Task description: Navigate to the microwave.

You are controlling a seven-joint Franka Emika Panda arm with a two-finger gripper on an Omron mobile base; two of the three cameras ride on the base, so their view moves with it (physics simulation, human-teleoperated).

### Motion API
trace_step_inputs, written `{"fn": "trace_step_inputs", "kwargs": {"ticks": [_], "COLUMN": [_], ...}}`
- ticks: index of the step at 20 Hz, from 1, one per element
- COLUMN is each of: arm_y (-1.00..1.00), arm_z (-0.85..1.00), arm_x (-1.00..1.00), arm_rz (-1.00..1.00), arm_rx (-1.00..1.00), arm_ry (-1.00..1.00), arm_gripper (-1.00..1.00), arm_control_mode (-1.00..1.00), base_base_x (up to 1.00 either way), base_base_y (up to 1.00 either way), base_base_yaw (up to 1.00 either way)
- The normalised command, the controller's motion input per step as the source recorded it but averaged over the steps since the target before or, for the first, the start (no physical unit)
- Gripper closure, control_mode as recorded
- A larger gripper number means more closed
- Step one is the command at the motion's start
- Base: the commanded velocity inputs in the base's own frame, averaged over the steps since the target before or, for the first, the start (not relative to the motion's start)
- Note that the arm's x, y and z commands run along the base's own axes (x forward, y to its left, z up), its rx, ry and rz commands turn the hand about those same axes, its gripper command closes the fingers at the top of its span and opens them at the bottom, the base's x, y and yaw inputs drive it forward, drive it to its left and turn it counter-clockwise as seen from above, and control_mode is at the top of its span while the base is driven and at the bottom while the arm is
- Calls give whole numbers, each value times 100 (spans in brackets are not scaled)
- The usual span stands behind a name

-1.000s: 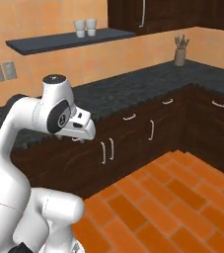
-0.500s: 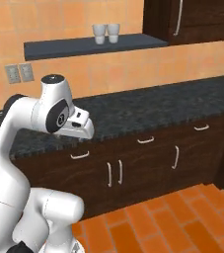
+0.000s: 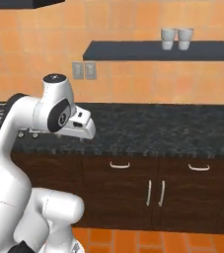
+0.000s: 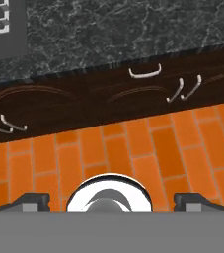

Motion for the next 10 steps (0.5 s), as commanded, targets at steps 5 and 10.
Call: {"fn": "trace_step_inputs", "kwargs": {"ticks": [5, 10], "arm_y": [0, 0], "arm_z": [0, 0], "arm_x": [0, 0], "arm_rz": [0, 0], "arm_rx": [0, 0], "arm_ry": [0, 0], "arm_gripper": [-100, -100], "arm_control_mode": [100, 100], "base_base_x": [26, 40], "base_base_y": [35, 57], "base_base_yaw": [53, 47]}}
